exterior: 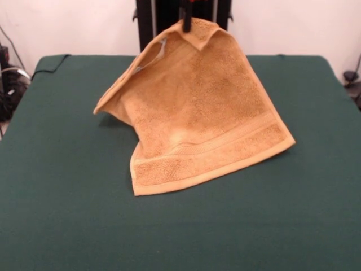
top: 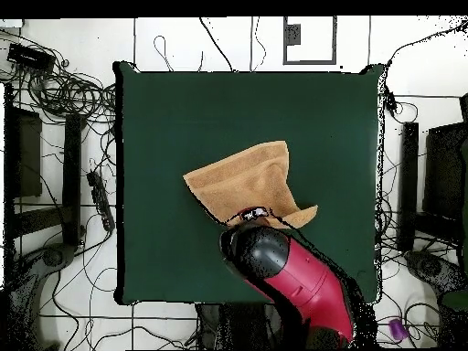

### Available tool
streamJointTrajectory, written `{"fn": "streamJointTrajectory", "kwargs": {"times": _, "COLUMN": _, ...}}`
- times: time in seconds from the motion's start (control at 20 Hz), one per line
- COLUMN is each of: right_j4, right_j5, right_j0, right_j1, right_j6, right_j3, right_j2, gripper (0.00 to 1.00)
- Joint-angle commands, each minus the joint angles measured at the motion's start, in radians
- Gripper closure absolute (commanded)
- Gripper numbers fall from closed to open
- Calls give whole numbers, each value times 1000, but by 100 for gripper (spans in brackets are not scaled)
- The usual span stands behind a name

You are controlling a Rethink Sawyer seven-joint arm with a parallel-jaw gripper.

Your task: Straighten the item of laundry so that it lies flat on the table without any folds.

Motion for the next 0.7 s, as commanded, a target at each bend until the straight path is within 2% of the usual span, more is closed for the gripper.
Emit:
{"fn": "streamJointTrajectory", "kwargs": {"times": 0.05, "right_j4": 11, "right_j5": -76, "right_j0": 38, "right_j1": -8, "right_j6": 129, "right_j3": 144, "right_j2": 146, "gripper": 100}}
{"fn": "streamJointTrajectory", "kwargs": {"times": 0.55, "right_j4": -10, "right_j5": -137, "right_j0": 70, "right_j1": 10, "right_j6": 140, "right_j3": 161, "right_j2": 146, "gripper": 100}}
{"fn": "streamJointTrajectory", "kwargs": {"times": 0.7, "right_j4": -11, "right_j5": -187, "right_j0": 86, "right_j1": 40, "right_j6": 152, "right_j3": 165, "right_j2": 150, "gripper": 100}}
